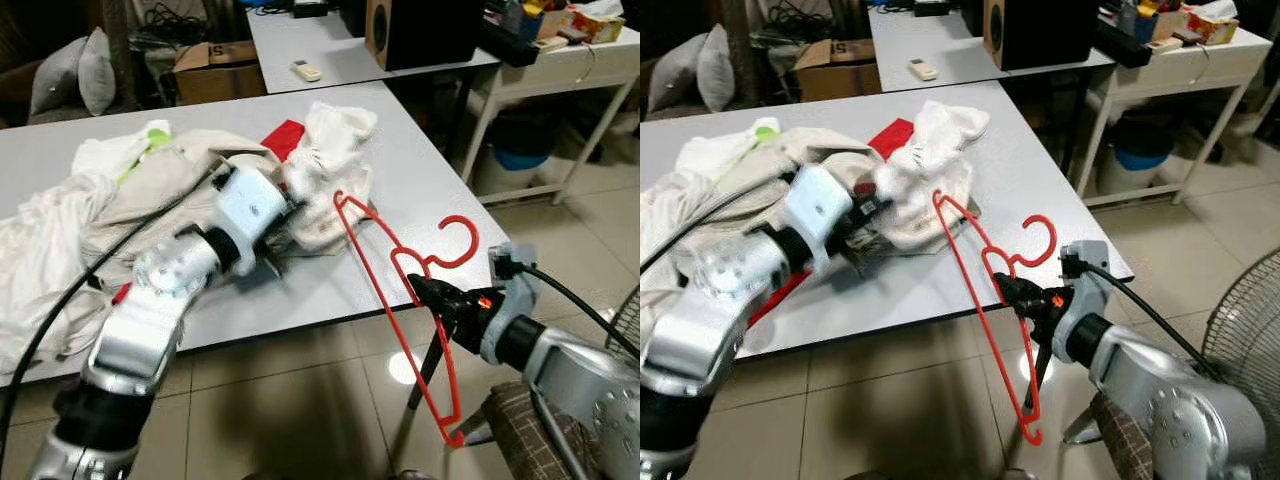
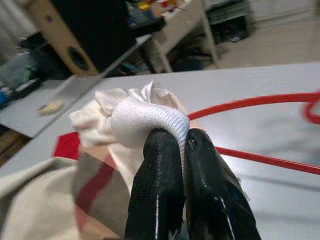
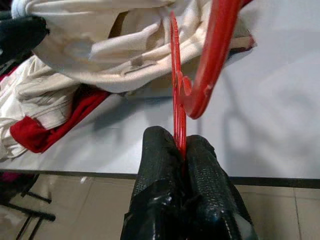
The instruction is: Hang hanger
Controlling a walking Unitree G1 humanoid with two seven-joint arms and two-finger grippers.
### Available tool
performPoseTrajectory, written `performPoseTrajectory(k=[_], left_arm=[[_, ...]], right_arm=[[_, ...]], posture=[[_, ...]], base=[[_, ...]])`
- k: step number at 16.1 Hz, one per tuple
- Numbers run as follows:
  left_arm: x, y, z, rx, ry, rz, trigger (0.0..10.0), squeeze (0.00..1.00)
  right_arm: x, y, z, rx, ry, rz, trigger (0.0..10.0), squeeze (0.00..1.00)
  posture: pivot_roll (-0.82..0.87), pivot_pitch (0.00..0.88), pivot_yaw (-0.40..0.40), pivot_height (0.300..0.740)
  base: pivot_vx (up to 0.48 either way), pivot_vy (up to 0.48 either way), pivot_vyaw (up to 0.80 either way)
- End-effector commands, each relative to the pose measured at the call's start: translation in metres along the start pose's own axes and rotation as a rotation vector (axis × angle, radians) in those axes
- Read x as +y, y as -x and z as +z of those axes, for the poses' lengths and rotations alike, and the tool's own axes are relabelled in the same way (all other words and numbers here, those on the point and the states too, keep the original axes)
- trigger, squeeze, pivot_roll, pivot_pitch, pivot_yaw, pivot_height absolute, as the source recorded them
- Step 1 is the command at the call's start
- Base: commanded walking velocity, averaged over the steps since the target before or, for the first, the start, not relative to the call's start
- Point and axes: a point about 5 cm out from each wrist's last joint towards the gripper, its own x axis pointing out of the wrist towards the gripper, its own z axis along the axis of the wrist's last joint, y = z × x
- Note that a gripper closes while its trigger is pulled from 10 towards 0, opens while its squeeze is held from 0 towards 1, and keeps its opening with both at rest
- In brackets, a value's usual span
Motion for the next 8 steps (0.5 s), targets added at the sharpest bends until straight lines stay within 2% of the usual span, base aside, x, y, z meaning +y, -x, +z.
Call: performPoseTrajectory(k=[1, 2, 3, 6, 7, 8], left_arm=[[-0.008, 0.003, 0.001, 0.005, -0.033, -0.069, 0.0, 0.0], [-0.015, 0.005, -0.003, 0.035, -0.04, -0.127, 0.0, 0.0], [-0.017, 0.006, -0.006, 0.062, -0.035, -0.122, 0.0, 0.0], [-0.008, 0.005, -0.007, 0.079, -0.03, -0.03, 0.0, 0.0], [0.002, 0.004, -0.007, 0.082, -0.023, 0.042, 0.0, 0.0], [0.002, 0.003, -0.006, 0.073, -0.017, 0.034, 0.0, 0.0]], right_arm=[[-0.003, -0.003, 0.004, -0.013, -0.031, -0.001, 10.0, 0.0], [-0.007, -0.007, 0.006, -0.013, -0.043, -0.022, 10.0, 0.0], [-0.017, -0.013, 0.006, -0.012, -0.077, -0.093, 10.0, 0.0], [-0.022, -0.017, 0.009, -0.035, -0.146, -0.135, 10.0, 0.0], [-0.016, -0.019, 0.01, -0.072, -0.227, -0.098, 10.0, 0.0], [-0.015, -0.021, 0.011, -0.09, -0.271, -0.079, 10.0, 0.0]], posture=[[-0.02, 0.0, 0.038, 0.74], [-0.02, 0.0, 0.036, 0.74], [-0.02, 0.0, 0.032, 0.74], [-0.01, 0.0, 0.026, 0.74], [-0.01, 0.0, 0.028, 0.74], [-0.02, 0.0, 0.029, 0.74]], base=[[0.0, 0.0, 0.0], [0.0, 0.0, 0.0], [0.0, 0.0, 0.0], [0.0, 0.0, 0.0], [0.0, 0.0, 0.0], [0.0, 0.0, 0.0]])
